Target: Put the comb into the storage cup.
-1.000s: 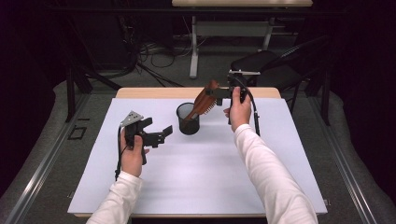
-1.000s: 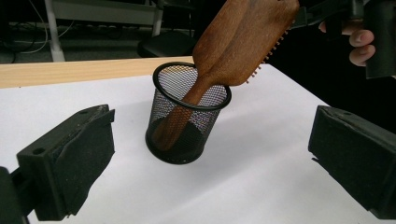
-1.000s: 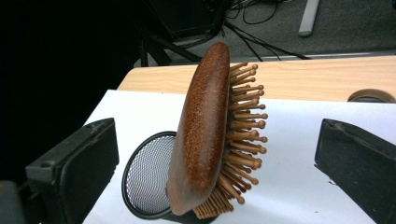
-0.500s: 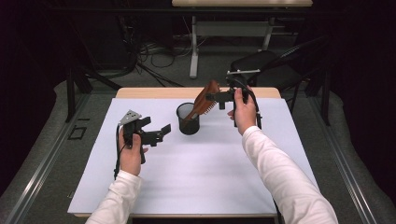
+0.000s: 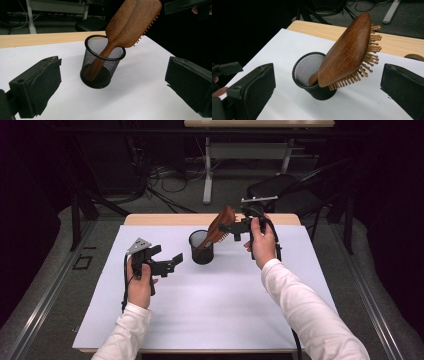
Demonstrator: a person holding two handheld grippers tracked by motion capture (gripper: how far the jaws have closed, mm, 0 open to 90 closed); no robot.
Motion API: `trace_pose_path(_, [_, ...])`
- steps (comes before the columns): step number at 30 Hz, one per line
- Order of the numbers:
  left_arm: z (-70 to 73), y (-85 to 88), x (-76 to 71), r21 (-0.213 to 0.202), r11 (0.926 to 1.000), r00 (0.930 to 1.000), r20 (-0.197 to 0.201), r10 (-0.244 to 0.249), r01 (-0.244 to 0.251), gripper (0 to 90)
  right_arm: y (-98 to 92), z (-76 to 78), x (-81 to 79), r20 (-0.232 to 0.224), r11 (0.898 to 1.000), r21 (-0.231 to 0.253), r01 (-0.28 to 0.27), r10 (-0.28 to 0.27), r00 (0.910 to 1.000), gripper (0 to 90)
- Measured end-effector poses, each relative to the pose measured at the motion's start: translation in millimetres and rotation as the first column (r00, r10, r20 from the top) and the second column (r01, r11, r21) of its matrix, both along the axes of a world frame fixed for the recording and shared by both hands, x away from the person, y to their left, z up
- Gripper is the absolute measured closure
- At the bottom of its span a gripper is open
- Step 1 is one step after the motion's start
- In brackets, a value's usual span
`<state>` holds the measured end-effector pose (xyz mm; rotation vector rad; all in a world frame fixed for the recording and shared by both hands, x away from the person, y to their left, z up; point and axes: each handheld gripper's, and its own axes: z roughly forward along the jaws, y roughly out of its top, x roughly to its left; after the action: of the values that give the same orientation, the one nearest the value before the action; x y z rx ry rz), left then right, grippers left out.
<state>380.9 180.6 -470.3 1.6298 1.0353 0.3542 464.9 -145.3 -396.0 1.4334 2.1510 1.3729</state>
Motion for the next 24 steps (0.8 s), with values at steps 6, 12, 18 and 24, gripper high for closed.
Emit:
trace_pose_path(6, [-0.1, -0.1, -1.1, 0.009, 1.0, 1.0, -0.003, -0.003, 0.003, 0.4, -2.1, -1.4, -8.9, 0.006, 1.0, 0.012, -0.014, 0.014, 0.9999, 0.0])
trace_pose_path(12, [-0.4, -1.9, -1.2, 0.015, 0.9998, 0.9999, -0.005, -0.01, 0.01, 0.4, -5.4, -8.6, -19.5, -0.003, 0.999, 0.02, -0.033, 0.034, 0.9994, 0.0])
trace_pose_path(18, [-0.6, -2.9, -1.6, 0.019, 0.9997, 0.9999, -0.006, -0.016, 0.016, 0.3, -9.6, -16.1, -28.7, 0.0, 0.999, 0.026, -0.043, 0.043, 0.9991, 0.0])
trace_pose_path(24, [0.4, -4.0, -3.0, 0.025, 0.9995, 0.9998, -0.004, -0.02, 0.02, 0.4, -15.3, -22.5, -38.5, 0.005, 0.998, 0.03, -0.056, 0.056, 0.9984, 0.0])
